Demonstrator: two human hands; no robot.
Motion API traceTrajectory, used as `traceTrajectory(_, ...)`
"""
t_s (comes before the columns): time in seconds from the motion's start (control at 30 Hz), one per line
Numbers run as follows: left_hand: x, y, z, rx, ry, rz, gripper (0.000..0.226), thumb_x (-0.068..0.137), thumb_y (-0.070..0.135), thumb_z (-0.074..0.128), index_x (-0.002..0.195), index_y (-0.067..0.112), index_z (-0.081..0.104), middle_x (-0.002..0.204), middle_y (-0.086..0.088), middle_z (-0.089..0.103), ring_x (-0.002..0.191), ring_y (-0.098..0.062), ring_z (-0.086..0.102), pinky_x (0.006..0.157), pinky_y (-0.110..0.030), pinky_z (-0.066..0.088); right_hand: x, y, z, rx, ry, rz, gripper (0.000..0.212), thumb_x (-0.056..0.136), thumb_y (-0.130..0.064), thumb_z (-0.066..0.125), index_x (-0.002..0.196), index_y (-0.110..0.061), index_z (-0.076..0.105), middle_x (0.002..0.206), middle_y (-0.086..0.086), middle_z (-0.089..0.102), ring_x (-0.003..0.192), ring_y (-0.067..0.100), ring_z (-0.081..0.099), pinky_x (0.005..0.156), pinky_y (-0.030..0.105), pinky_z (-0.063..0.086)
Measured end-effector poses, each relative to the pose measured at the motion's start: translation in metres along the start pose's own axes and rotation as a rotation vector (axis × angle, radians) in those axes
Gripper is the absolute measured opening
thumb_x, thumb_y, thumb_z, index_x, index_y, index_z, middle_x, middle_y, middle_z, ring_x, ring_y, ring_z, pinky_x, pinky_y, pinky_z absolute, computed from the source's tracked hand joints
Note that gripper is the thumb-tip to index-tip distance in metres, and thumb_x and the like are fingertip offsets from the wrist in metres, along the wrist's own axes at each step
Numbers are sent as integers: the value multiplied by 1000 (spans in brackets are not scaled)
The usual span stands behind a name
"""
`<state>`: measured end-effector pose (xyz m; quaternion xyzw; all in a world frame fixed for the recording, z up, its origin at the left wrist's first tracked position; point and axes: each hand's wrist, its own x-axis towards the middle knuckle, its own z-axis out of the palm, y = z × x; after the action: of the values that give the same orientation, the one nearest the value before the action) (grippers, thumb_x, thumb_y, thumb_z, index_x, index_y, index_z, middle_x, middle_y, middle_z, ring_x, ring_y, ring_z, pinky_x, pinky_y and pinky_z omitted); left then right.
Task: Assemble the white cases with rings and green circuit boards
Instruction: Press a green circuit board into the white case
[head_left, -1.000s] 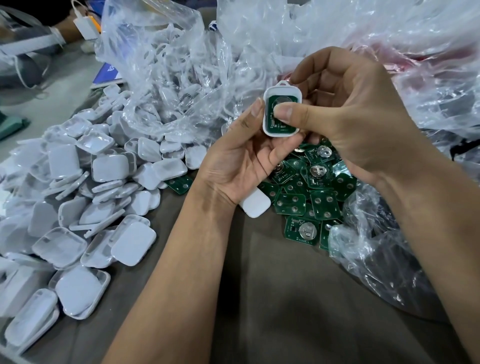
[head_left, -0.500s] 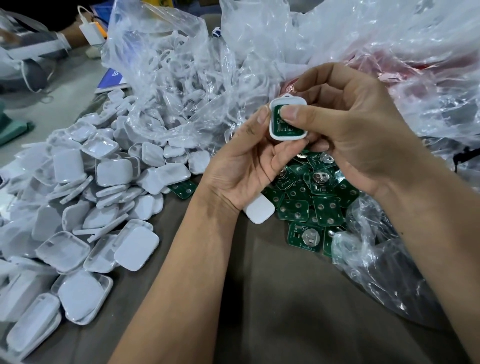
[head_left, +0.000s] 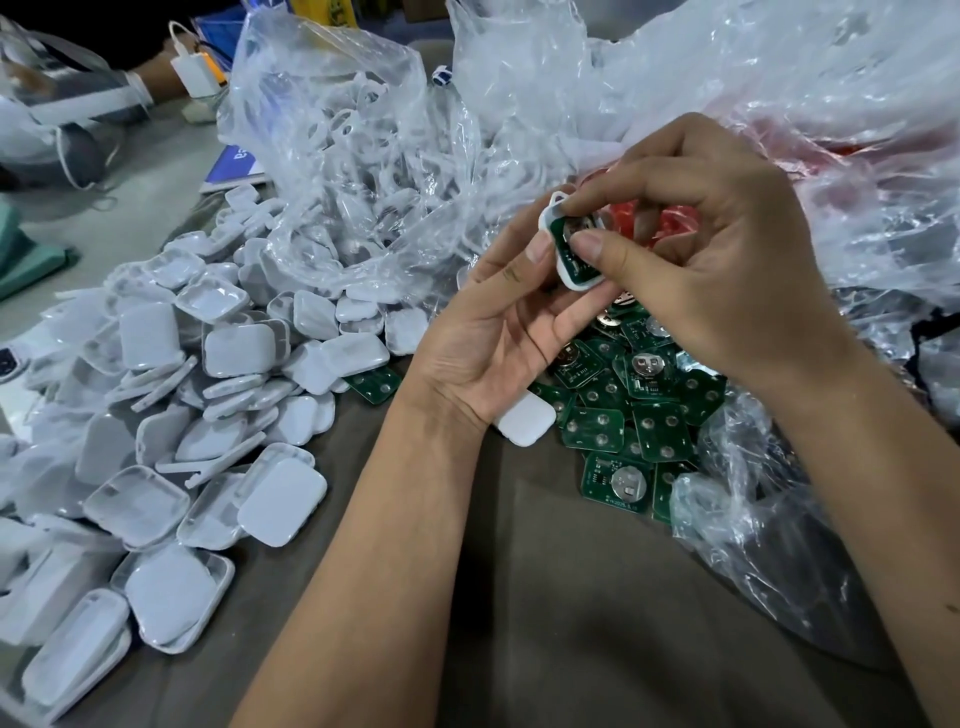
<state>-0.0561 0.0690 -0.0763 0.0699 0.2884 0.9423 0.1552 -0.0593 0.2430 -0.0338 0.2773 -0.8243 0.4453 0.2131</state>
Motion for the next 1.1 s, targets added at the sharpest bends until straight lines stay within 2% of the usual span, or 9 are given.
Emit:
traceTrajectory(0.1, 0, 0, 0, 25, 17, -2, 22, 83, 9, 69, 103, 6, 77, 102, -16, 77, 96, -28, 76, 83, -38, 63, 0, 0, 0, -17, -16, -20, 19, 92, -22, 80, 110, -21, 78, 107, 8, 63, 77, 19, 59, 59, 16, 46)
traceTrajectory(0.2, 1, -1, -1, 28, 38, -3, 19, 85, 9, 68, 103, 6, 75, 101, -17, 76, 93, -29, 76, 82, -38, 64, 0, 1, 1, -29, -27, -35, 17, 93, -22, 79, 110, -19, 78, 107, 8, 63, 77, 17, 59, 62, 10, 42)
traceTrajectory(0.3, 0, 0, 0, 27, 60, -6, 16, 91, 9, 63, 101, 5, 75, 101, -17, 76, 93, -29, 76, 83, -39, 64, 0, 2, 0, -31, -27, -44, 17, 93, -22, 79, 110, -19, 79, 106, 9, 63, 77, 16, 59, 64, 10, 42)
traceTrajectory(0.43, 0, 1, 4, 49, 81, -10, 24, 86, 11, 67, 109, 3, 66, 101, -18, 76, 92, -30, 76, 84, -39, 63, 0, 1, 1, 2, -4, -28, 20, 90, -25, 82, 109, -20, 79, 104, 6, 64, 77, 14, 60, 64, 13, 45)
traceTrajectory(0.6, -1, 1, 6, 45, 81, -14, 40, 80, 13, 70, 118, 0, 63, 108, -20, 73, 95, -31, 75, 89, -40, 61, 0, 4, 1, 45, 77, 10, 31, 84, -31, 87, 104, -13, 73, 100, 4, 72, 75, 16, 64, 63, 25, 56)
traceTrajectory(0.7, -2, 1, 7, 42, 61, -18, 41, 81, 15, 70, 118, 0, 64, 110, -21, 73, 98, -31, 75, 90, -38, 61, 0, 4, 3, 136, 92, 38, 32, 84, -31, 87, 103, -12, 69, 95, 5, 72, 73, 21, 65, 60, 30, 58)
traceTrajectory(0.87, -1, 0, 7, -13, 23, -40, 39, 89, 15, 60, 126, 1, 61, 117, -25, 68, 97, -39, 73, 87, -41, 62, -1, 6, 1, 312, 146, 48, 19, 104, -21, 65, 105, -2, 66, 78, -9, 66, 58, 2, 61, 54, 14, 45)
traceTrajectory(0.97, -1, 0, 5, -45, 1, -41, 42, 89, 12, 61, 128, -1, 60, 122, -28, 64, 102, -41, 71, 92, -44, 60, -1, 7, 1, 261, 146, 18, 21, 106, -19, 61, 105, -1, 71, 81, -1, 68, 63, -4, 58, 59, 15, 43)
traceTrajectory(1.1, -1, 1, 4, -68, -34, -38, 39, 86, 8, 67, 122, -6, 65, 119, -31, 67, 103, -44, 71, 93, -45, 59, 0, -1, 4, 196, 121, -57, 23, 106, -23, 60, 107, -7, 76, 98, 18, 68, 71, 1, 58, 63, 14, 42)
